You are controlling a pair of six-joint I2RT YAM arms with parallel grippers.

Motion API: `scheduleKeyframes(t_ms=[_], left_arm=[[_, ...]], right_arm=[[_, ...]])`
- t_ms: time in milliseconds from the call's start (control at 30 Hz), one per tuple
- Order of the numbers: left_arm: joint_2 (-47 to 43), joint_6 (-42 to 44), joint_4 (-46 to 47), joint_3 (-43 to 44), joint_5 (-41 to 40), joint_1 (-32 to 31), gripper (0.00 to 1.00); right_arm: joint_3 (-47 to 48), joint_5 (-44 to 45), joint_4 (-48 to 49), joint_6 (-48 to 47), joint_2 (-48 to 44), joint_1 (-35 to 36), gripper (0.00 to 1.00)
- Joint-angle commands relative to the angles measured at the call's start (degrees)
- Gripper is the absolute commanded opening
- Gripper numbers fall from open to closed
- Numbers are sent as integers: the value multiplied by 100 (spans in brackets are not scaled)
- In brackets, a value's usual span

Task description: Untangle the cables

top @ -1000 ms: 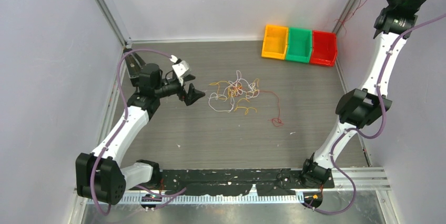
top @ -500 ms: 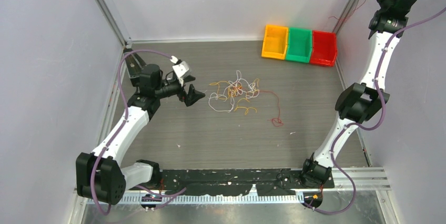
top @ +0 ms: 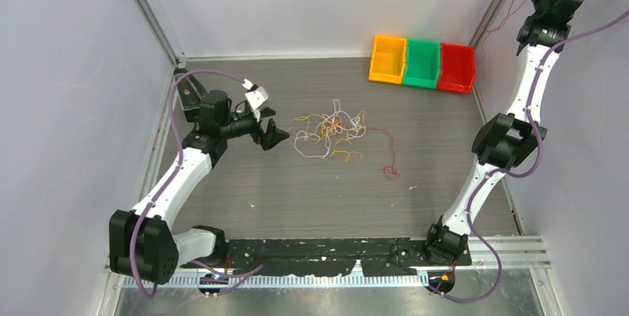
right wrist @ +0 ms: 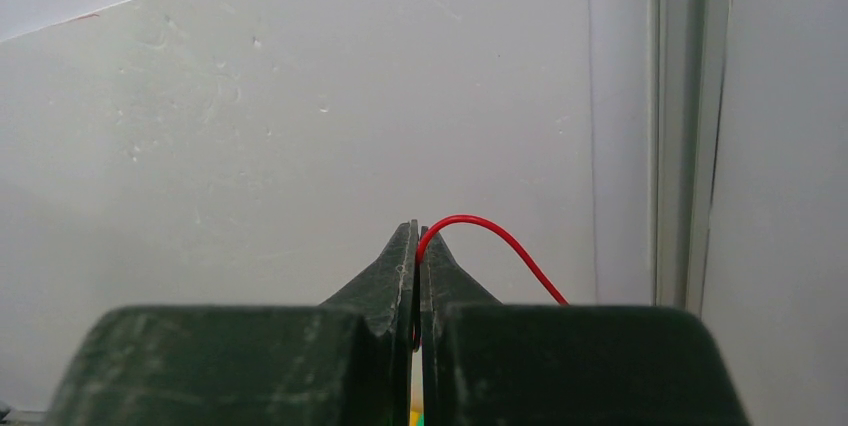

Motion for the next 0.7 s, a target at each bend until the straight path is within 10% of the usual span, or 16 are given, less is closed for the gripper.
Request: scheduleKeyframes(t_ms=[0,667], left_arm=[[65,161,-73,149,-50,49,84],[72,-62,129,56,-65,69,84]], right_arm=[[341,151,420,81,21,-1,6],[-295,38,997,769,-1185,-15,5]])
